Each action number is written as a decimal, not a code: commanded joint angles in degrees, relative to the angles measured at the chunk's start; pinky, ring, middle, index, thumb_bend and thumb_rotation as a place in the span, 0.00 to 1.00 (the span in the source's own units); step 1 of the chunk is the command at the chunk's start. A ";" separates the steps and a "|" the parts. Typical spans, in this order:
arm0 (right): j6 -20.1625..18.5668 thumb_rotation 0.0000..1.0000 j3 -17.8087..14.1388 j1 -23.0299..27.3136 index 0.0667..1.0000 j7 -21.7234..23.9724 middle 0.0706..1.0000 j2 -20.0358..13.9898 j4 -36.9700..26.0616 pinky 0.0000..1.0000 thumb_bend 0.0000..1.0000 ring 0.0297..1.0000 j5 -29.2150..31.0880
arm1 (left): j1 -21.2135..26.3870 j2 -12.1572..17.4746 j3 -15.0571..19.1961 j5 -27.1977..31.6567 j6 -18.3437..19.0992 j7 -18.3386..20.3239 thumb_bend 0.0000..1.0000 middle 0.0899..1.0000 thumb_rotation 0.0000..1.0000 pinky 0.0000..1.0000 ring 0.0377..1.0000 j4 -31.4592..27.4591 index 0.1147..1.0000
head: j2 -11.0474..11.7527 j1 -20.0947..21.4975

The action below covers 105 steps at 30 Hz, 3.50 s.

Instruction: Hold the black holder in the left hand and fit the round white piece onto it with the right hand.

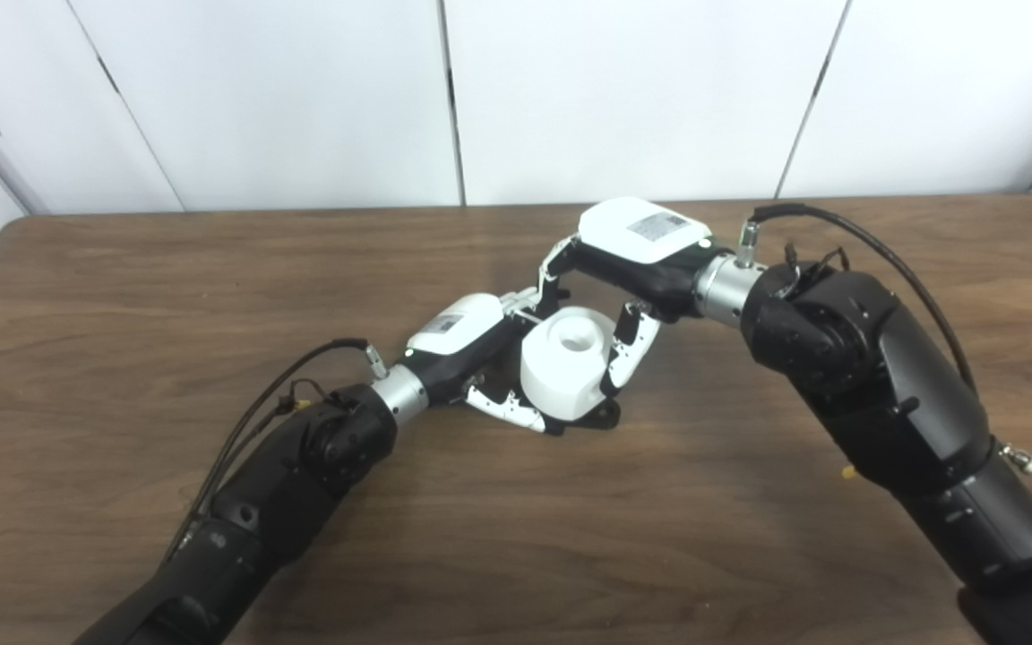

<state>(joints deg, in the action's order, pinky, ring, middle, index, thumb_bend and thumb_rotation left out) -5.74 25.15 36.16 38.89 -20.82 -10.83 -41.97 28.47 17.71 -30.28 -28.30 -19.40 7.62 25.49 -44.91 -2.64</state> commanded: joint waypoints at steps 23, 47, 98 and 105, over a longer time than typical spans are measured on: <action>1.88 0.14 0.64 1.19 0.44 0.24 0.72 -0.57 0.56 0.85 0.52 0.79 -1.48 | -2.41 1.60 -2.15 -3.26 3.03 5.11 0.52 0.98 0.08 0.98 1.00 1.90 0.41 | -0.02 -0.15; 2.74 0.14 -0.04 1.17 0.44 -1.14 0.72 -2.95 3.09 0.85 0.52 0.79 -3.91 | -2.74 2.17 -2.14 -2.94 2.55 5.60 0.52 0.98 0.08 0.98 1.00 1.56 0.41 | -0.39 0.02; 2.32 0.14 4.23 1.51 0.44 1.82 0.74 -0.99 1.65 0.87 0.52 0.80 -2.04 | -2.26 1.42 -2.28 -3.26 2.63 5.29 0.52 0.97 0.08 0.96 0.97 1.69 0.41 | -0.44 0.13; 2.68 0.14 3.90 1.54 0.44 1.30 0.74 -1.26 1.97 0.87 0.52 0.80 -1.91 | -2.47 1.66 -2.32 -3.40 2.40 5.19 0.52 0.97 0.08 0.95 0.97 1.39 0.41 | -0.36 0.17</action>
<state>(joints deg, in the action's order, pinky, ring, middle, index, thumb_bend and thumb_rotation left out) -3.86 27.90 37.70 38.39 -21.46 -9.36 -43.46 28.51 17.93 -30.32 -28.47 -19.36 7.88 25.26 -45.26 -2.46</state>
